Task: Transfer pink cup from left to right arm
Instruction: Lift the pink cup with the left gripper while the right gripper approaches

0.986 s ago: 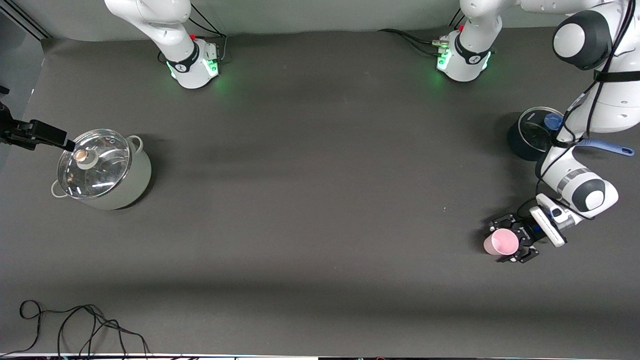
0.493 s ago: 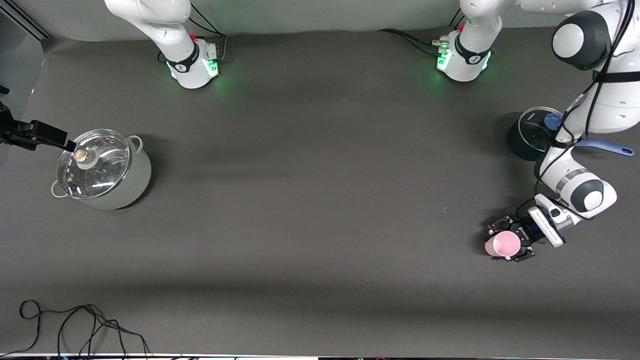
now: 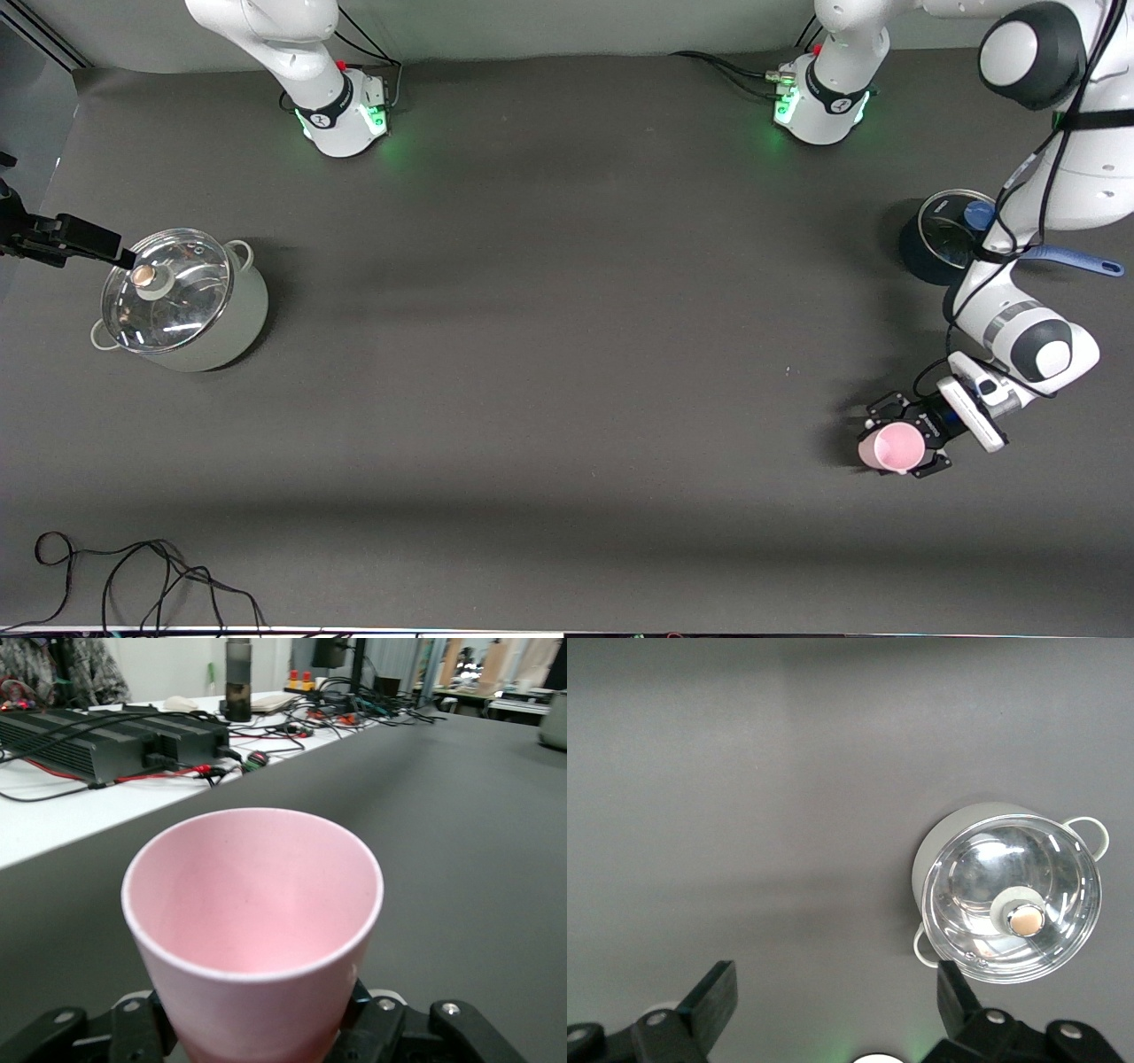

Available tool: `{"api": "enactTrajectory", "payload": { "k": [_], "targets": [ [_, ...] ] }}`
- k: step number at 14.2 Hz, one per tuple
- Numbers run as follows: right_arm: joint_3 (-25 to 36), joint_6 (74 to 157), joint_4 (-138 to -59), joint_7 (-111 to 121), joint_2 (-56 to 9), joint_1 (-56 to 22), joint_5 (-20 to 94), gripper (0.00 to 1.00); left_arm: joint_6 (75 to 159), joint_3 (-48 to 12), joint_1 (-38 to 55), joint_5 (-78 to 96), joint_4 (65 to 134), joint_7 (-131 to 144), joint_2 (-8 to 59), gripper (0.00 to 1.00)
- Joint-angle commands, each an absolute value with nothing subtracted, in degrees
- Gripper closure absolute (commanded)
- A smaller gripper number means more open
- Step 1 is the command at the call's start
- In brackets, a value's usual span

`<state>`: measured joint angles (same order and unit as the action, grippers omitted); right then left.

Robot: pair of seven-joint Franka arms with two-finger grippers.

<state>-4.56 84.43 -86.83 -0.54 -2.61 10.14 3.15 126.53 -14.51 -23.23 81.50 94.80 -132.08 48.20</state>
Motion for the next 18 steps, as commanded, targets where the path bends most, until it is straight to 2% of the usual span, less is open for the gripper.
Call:
{"api": "enactTrajectory", "payload": {
  "k": [1, 3, 6, 9, 11, 14, 15, 18],
  "targets": [
    [-4.83, 83.85, -85.96, 0.35, -3.43, 10.02, 2.46, 0.0, 138.29, -22.03, -22.5, 83.14, 100.63, -126.15, 41.32, 0.6],
    [-5.1, 83.85, -86.13, 0.35, -4.12, 9.93, 2.46, 0.0, 145.6, -29.06, -22.67, 85.68, 101.86, -124.54, 39.82, 0.6],
    [-5.19, 83.85, -86.48, 0.62, -4.39, 9.32, 2.9, 0.0, 151.16, -39.26, -23.02, 89.2, 103.53, -124.1, 39.29, 0.61],
    [-5.19, 83.85, -85.87, -0.96, -4.75, 8.88, 3.34, 0.09, 163.0, -48.83, -22.94, 92.46, 103.62, -123.22, 37.88, 0.61],
    [-5.19, 83.85, -85.61, -8.56, -4.57, 7.13, 5.09, 0.09, 169.86, -55.08, -23.38, 92.72, 103.62, -122.7, 37.62, 0.6],
    [-5.27, 83.93, -84.82, -24.65, -4.66, 5.02, 10.44, 0.08, 178.39, -63.52, -23.82, 92.9, 103.54, -122.69, 35.96, 0.6],
    [-5.27, 84.02, -84.38, -28.09, -4.66, 3.97, 11.15, 0.01, 181.03, -65.55, -23.47, 92.99, 103.54, -122.61, 35.25, 0.61],
    [-5.27, 84.29, -81.49, -39.24, -6.06, -2.18, 11.43, 0.0, 188.95, -72.84, -21.98, 93.25, 103.27, -122.52, 35.16, 0.62]
  ]
}}
